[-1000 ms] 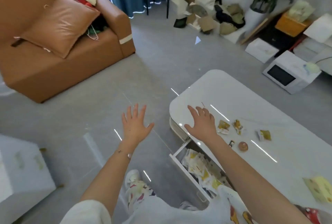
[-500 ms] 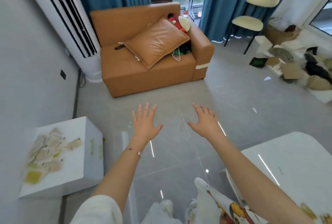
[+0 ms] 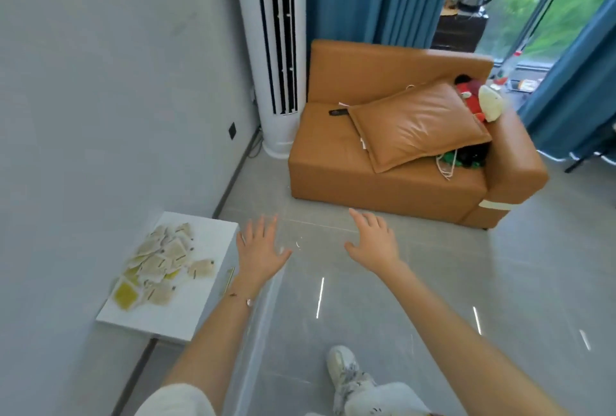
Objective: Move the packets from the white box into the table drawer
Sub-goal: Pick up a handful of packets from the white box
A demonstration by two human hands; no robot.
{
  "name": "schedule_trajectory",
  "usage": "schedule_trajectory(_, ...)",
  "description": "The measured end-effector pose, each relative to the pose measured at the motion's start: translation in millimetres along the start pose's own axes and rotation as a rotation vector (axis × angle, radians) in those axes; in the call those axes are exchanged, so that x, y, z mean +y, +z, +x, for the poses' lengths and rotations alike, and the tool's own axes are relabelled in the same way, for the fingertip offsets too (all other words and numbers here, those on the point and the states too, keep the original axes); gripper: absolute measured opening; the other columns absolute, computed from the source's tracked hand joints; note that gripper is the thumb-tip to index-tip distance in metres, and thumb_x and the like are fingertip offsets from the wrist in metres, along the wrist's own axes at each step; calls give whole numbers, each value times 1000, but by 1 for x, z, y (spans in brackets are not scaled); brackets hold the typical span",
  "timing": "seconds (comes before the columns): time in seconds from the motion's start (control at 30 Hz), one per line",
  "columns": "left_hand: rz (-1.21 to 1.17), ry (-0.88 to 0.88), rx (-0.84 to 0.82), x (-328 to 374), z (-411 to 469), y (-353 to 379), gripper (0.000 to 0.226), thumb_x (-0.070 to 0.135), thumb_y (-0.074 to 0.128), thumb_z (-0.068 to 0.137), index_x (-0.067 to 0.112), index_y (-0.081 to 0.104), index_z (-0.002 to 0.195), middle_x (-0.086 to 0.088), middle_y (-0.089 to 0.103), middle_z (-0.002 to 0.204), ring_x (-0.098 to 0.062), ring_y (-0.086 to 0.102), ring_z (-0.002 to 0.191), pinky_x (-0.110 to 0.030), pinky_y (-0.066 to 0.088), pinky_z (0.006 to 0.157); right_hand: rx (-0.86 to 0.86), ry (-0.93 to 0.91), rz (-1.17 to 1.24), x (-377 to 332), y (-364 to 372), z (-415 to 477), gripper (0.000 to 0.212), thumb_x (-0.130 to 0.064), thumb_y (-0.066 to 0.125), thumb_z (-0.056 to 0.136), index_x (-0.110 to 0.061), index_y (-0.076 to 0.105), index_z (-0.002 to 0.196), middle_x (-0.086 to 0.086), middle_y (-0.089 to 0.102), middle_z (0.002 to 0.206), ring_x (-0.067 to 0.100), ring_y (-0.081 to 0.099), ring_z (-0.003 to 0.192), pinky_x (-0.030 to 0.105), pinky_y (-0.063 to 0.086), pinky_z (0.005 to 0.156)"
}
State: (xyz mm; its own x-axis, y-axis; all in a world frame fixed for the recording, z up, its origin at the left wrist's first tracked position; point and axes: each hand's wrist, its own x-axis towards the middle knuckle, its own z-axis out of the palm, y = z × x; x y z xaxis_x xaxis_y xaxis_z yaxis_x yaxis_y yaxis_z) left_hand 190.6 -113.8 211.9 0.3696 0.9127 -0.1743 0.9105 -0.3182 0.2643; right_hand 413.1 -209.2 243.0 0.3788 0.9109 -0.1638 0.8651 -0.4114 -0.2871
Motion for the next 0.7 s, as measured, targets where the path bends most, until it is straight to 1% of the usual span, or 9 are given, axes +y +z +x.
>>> schedule_trajectory(0.23, -25, -319, 82, -41, 55, -23, 83, 60, 47, 90, 28, 5, 153, -4, 2, 162, -31, -2, 148, -53, 1, 117, -132, -292, -129, -52, -18, 126, 75, -42, 56, 87, -28, 20, 151, 4, 24, 155, 27, 16, 144, 42, 20, 115)
schedule_trajectory(0.37, -84, -468, 111, -56, 67, -29, 82, 59, 47, 90, 26, 6, 153, -4, 1, 162, -33, -2, 148, -53, 2, 116, -186, -420, -186, -85, -27, 181, 74, -43, 55, 88, -27, 19, 151, 5, 21, 155, 28, 14, 144, 42, 19, 115)
schedule_trajectory(0.6, -147, -657, 115, -98, 72, -29, 83, 60, 45, 90, 28, 4, 153, -3, -3, 162, -33, -7, 148, -53, -1, 117, -268, -580, -227, -160, -16, 233, 75, -43, 54, 87, -27, 19, 151, 9, 24, 155, 31, 20, 142, 45, 24, 112)
schedule_trajectory(0.7, -173, -739, 131, -127, 71, -29, 83, 61, 46, 89, 28, 5, 154, -2, -5, 162, -33, -7, 148, -52, -2, 117, -306, -649, -231, -201, -1, 243, 77, -43, 54, 88, -28, 15, 152, 9, 19, 157, 31, 17, 144, 45, 22, 113)
